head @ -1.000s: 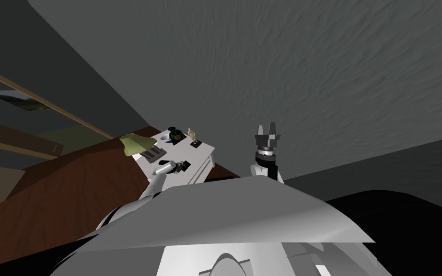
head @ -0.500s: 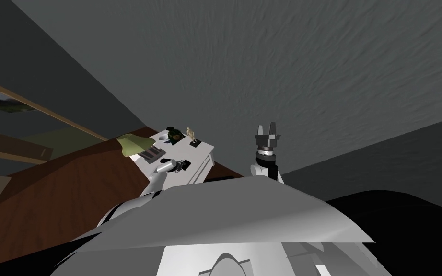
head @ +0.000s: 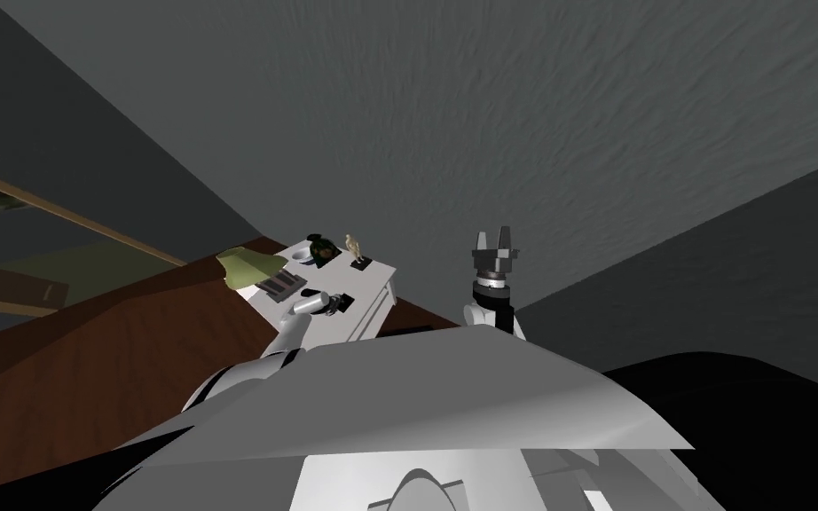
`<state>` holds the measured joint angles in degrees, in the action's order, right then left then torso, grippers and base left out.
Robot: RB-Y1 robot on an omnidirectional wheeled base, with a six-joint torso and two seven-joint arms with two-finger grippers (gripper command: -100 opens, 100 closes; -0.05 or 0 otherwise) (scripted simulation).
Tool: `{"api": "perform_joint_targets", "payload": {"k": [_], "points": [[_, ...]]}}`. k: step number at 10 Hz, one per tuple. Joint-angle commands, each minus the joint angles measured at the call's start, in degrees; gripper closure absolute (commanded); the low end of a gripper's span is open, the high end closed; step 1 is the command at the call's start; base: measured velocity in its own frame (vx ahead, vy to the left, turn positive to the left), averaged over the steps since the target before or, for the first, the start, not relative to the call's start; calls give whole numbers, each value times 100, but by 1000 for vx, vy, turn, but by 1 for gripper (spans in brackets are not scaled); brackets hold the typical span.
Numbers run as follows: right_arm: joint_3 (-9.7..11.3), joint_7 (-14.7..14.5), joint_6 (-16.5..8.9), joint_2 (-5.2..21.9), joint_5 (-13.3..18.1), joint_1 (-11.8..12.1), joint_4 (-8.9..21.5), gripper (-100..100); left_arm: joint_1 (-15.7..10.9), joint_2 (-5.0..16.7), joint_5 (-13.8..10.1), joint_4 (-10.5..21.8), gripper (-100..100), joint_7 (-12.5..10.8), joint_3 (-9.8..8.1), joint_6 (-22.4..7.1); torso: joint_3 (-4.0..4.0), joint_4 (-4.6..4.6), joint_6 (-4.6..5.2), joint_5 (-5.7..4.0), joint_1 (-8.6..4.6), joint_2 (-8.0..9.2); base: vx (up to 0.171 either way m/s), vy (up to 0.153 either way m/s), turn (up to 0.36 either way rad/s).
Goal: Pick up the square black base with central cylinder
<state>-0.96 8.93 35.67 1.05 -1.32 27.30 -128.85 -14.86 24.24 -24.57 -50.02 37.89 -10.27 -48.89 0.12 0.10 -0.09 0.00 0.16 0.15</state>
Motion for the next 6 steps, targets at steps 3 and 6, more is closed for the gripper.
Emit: {"api": "perform_joint_targets", "payload": {"k": [3, 6], "points": [[0, 0, 0, 0, 0, 0, 0, 0, -146, 75, 63, 35, 100, -509, 260, -39, 6, 2, 0, -1, 0, 10, -86, 40, -97], [0, 0, 0, 0, 0, 1, 0, 0, -158, 87, 85, 13, 0, -618, 320, -63, -4, 0, -6, -3, -6, -11, -25, 18, -27]]}}
